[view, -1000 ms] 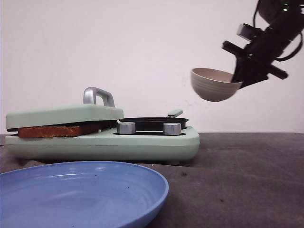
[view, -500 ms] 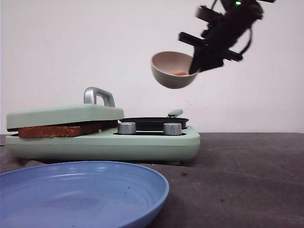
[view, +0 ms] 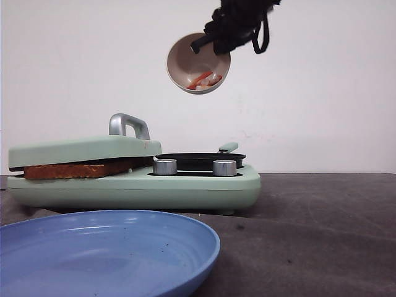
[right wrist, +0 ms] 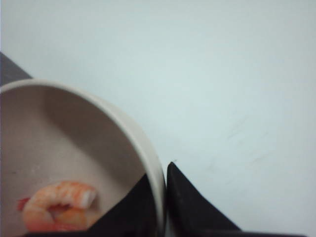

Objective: Make breakfast with bread and shrimp
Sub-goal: 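Tilt the bowl with the right gripper to pour shrimp into the pan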

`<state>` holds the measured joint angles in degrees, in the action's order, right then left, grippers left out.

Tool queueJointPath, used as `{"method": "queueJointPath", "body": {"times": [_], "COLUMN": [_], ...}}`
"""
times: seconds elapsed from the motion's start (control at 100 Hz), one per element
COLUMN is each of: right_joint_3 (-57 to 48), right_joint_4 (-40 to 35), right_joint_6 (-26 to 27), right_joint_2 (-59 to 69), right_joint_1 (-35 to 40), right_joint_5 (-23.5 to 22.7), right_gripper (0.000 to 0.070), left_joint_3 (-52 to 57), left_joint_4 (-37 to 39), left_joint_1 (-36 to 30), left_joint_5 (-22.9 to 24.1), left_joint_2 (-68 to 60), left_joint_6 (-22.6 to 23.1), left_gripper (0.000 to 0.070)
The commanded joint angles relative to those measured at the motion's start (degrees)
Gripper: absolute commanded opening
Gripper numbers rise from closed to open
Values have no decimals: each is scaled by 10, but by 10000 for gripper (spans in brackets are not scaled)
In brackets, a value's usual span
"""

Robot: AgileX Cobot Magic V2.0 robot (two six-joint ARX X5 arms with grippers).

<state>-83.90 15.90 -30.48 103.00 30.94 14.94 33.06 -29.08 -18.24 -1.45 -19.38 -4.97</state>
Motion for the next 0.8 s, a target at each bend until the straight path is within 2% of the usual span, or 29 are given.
{"method": "queueJointPath", "body": {"times": [0.0, 0.27, 0.4, 0.53, 0.69, 0.79], "right_joint_3": [-14, -14, -14, -14, -14, -14], "right_joint_4": [20, 58, 105, 156, 172, 171], "right_joint_6": [-89, -210, -240, -259, -258, -254], "right_joint_2": [3, 4, 4, 4, 4, 4], "right_joint_1": [8, 19, 19, 19, 19, 15], "right_joint_5": [10, 16, 16, 15, 13, -15], "right_gripper": [0, 0, 0, 0, 0, 0], "left_joint_3": [4, 4, 4, 4, 4, 4], "left_joint_4": [-1, 3, 4, 6, 8, 8], "left_joint_1": [-2, -2, -2, -2, -2, -2], "left_joint_5": [2, 2, 2, 2, 2, 2], "left_joint_2": [0, 0, 0, 0, 0, 0], "left_joint_6": [13, 14, 14, 14, 14, 14], "left_gripper": [389, 389, 389, 389, 389, 389]}}
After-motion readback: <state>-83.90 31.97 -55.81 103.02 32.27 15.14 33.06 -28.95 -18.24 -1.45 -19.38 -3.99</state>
